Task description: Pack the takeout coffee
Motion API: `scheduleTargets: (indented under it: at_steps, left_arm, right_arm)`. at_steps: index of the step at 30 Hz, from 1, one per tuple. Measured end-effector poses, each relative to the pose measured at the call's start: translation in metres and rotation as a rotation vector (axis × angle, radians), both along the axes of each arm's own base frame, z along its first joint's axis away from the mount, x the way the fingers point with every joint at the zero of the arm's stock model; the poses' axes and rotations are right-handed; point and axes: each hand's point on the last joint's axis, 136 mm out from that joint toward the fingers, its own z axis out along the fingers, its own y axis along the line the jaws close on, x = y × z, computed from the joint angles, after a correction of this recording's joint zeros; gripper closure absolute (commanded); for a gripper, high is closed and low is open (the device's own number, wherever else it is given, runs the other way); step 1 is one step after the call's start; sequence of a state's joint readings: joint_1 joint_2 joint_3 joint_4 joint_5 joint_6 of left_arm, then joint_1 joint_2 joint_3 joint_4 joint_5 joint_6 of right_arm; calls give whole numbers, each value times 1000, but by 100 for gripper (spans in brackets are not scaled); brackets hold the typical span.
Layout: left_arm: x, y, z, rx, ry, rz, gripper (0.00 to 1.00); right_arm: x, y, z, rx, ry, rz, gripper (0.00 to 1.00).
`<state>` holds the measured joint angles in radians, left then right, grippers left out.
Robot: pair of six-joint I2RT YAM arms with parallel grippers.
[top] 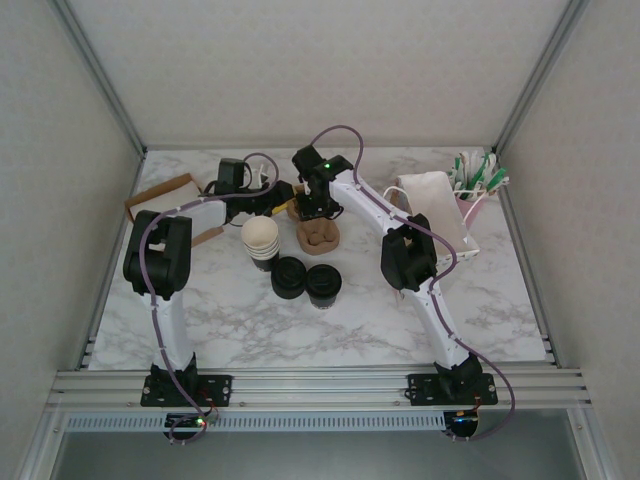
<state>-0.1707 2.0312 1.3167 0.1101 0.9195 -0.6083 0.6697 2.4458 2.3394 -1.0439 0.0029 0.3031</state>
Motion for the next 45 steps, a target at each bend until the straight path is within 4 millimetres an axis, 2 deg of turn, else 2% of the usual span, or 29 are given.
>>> scheduleTargets:
  at_steps: [45]
  left_arm:
    - [-3, 2, -7, 7, 6, 1, 42]
  right_arm:
    - [-2, -2, 0, 13, -12, -7, 65]
